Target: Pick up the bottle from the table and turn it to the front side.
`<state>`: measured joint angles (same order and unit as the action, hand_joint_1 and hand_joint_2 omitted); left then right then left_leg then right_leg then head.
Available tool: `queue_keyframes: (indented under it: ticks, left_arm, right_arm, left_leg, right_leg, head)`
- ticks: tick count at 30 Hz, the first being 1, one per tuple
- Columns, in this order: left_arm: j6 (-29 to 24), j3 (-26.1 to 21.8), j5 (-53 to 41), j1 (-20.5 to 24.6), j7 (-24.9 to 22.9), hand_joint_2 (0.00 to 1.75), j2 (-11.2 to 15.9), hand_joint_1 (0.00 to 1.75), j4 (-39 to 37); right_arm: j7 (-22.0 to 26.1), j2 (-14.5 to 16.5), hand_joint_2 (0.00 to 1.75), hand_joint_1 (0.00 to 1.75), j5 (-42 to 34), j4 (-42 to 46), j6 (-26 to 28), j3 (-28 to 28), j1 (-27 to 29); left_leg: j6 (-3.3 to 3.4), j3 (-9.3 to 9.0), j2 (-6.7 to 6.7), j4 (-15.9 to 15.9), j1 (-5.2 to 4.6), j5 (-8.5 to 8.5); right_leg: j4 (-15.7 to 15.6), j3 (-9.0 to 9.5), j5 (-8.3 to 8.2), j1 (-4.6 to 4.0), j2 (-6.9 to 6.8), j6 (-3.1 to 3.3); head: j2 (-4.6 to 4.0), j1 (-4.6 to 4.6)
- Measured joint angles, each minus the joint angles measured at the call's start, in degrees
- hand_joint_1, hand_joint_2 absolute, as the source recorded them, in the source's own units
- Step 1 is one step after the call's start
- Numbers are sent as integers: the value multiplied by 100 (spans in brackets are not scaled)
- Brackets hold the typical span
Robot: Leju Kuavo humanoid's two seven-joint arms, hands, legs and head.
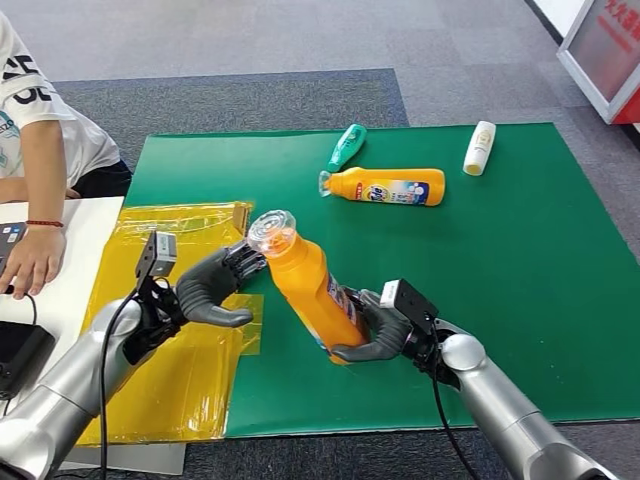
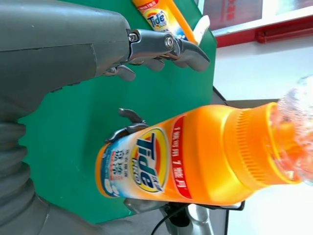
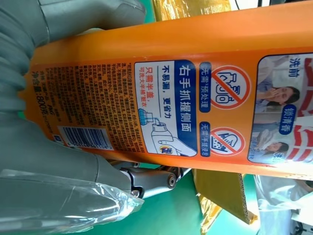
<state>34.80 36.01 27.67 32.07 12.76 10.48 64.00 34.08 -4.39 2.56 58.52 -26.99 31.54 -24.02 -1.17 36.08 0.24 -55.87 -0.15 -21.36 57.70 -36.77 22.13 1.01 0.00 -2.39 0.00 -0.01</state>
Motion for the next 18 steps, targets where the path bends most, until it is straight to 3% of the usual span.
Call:
queue_keyframes:
  ticks: [18]
  left_arm:
    - [-132,266,4,55,-17,175,-95,0,62]
  right_arm:
    - [-11,0,175,175,11,-5,11,-1,1]
  left_leg:
    - [0,1,0,0,0,0]
  right_leg:
    - [0,0,0,0,0,0]
  head:
    - [0,1]
